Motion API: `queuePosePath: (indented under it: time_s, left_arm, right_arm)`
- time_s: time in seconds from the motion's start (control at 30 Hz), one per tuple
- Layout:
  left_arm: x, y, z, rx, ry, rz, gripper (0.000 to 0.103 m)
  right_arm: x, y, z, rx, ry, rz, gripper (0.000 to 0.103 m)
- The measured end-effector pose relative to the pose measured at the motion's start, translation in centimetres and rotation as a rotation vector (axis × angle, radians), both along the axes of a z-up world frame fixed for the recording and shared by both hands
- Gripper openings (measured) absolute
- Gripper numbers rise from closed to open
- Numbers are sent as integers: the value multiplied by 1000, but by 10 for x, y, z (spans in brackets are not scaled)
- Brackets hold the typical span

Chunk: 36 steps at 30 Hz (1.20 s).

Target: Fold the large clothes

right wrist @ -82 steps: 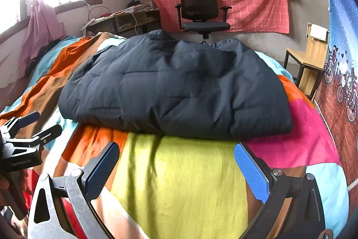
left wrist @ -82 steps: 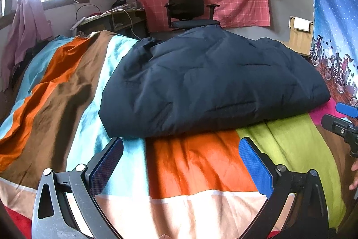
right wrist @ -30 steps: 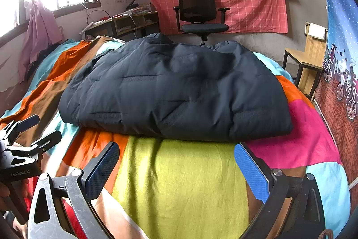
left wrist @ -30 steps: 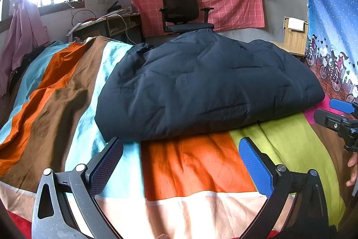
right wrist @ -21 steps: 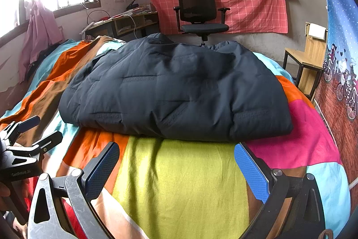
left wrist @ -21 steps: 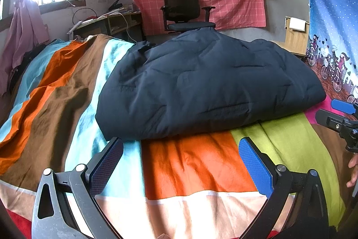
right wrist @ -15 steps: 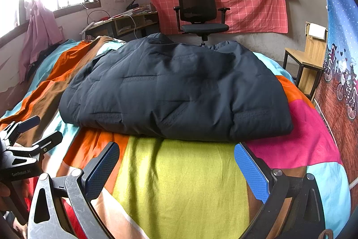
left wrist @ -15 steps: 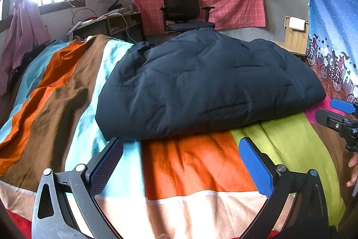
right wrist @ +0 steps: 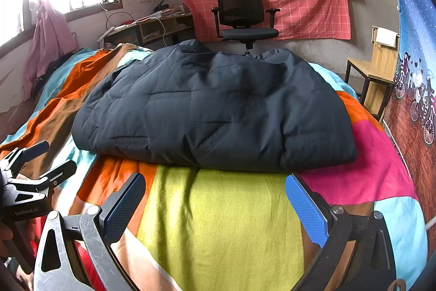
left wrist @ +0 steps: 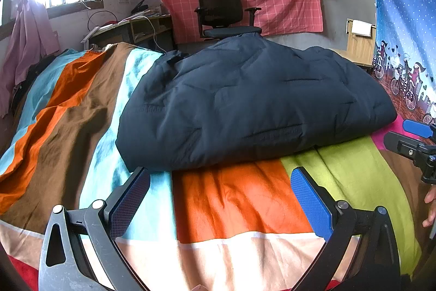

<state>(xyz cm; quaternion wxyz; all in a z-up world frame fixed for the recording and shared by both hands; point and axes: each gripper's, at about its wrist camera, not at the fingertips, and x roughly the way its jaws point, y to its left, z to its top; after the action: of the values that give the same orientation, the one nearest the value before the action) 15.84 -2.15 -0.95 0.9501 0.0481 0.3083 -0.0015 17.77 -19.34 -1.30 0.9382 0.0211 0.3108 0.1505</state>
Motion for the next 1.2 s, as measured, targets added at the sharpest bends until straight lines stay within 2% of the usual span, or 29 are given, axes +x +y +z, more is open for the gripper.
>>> queuePosePath:
  time_s: [1.2]
  left_arm:
    - [1,3,-1,4,4,-5,101]
  right_arm:
    - [0,-1,0,1,0,1,103]
